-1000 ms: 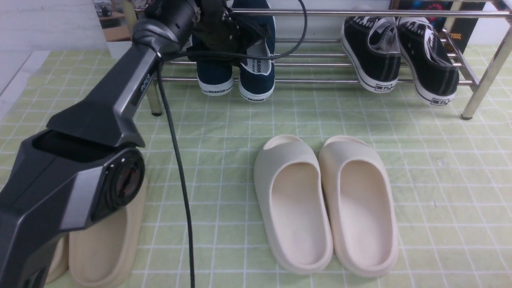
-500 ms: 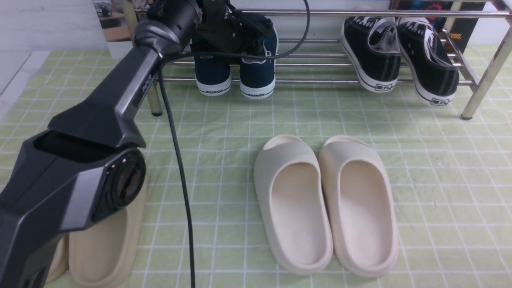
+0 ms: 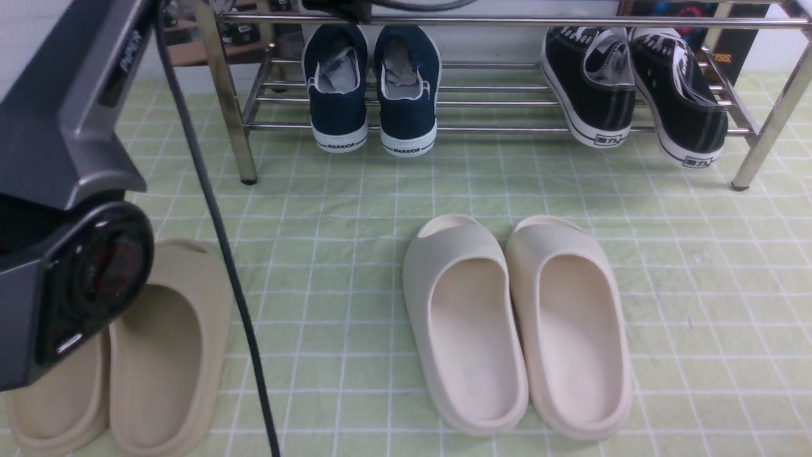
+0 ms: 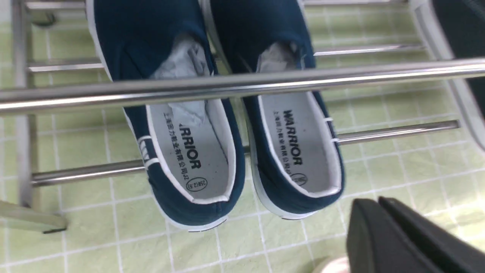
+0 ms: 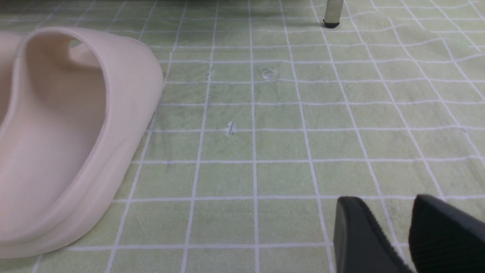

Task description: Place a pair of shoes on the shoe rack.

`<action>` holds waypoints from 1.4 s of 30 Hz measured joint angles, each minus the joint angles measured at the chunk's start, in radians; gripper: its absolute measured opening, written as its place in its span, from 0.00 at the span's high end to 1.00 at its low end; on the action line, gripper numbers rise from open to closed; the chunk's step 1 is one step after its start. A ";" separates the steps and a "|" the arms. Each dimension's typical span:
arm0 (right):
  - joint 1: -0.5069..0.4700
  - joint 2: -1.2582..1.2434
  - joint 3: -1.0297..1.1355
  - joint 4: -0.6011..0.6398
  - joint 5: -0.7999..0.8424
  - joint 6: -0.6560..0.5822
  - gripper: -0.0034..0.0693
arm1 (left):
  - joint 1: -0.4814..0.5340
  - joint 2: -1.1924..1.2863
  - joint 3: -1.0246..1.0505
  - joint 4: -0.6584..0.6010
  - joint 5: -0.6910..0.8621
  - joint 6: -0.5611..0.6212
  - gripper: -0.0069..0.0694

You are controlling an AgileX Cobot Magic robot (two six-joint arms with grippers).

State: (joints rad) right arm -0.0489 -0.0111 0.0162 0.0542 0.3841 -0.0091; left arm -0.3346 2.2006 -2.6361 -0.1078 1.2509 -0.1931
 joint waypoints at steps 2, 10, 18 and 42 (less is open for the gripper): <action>0.000 0.000 0.000 0.000 0.000 0.000 0.62 | 0.000 -0.070 0.034 -0.004 0.000 0.004 0.93; 0.000 0.000 0.000 0.000 0.000 0.000 0.62 | 0.000 -0.489 0.372 -0.009 0.000 0.087 0.93; 0.000 0.000 0.000 0.000 0.000 0.000 0.62 | 0.000 -0.983 1.147 -0.005 -0.272 0.102 0.93; 0.000 0.000 0.000 0.000 0.000 0.000 0.62 | 0.000 -1.772 2.159 -0.055 -0.635 0.086 0.93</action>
State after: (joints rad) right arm -0.0489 -0.0111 0.0162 0.0542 0.3841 -0.0091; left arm -0.3346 0.4287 -0.4775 -0.1626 0.6155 -0.1069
